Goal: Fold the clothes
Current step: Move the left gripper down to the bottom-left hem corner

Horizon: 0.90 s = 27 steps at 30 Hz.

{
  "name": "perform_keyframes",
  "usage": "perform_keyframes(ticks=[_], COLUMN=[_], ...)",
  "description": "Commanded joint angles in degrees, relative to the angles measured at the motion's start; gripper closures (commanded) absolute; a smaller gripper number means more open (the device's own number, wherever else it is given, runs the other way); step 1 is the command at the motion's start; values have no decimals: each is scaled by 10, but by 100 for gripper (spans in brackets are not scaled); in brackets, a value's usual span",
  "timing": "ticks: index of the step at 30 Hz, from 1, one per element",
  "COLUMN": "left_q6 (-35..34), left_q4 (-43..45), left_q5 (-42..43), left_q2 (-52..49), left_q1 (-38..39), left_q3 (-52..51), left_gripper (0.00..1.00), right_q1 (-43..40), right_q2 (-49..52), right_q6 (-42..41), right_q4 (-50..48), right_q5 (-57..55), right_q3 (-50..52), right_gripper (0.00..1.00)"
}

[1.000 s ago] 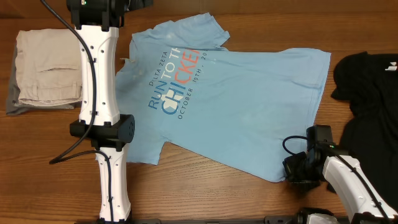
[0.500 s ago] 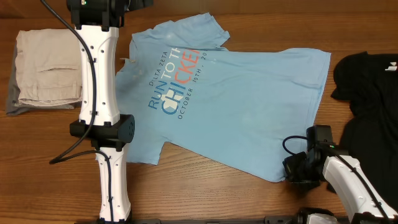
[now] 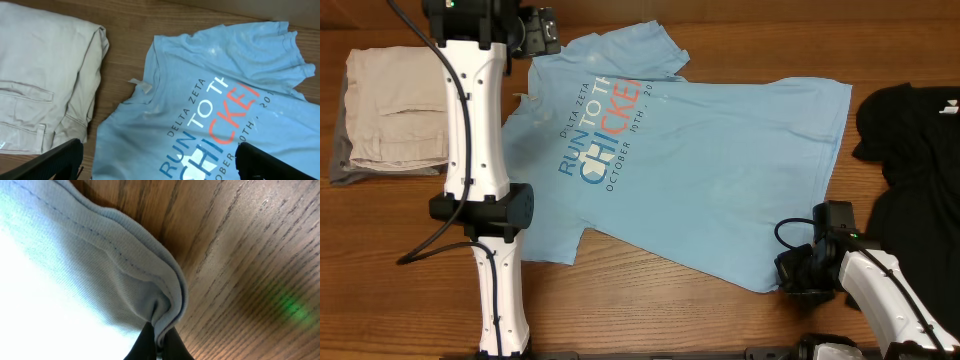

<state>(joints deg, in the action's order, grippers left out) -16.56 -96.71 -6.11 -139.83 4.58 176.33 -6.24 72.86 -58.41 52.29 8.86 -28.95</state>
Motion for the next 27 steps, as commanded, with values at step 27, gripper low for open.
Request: perform_keyframes(ticks=[27], left_q6=[-96], left_q4=[144], left_q5=[-8], left_q2=[342], left_q1=[-123], left_q3=[-874], left_gripper=[0], right_q1=[1], right_q2=[8], right_q6=[3], right_q4=[-9], right_q5=[-13], right_q3=[16], right_gripper=[96])
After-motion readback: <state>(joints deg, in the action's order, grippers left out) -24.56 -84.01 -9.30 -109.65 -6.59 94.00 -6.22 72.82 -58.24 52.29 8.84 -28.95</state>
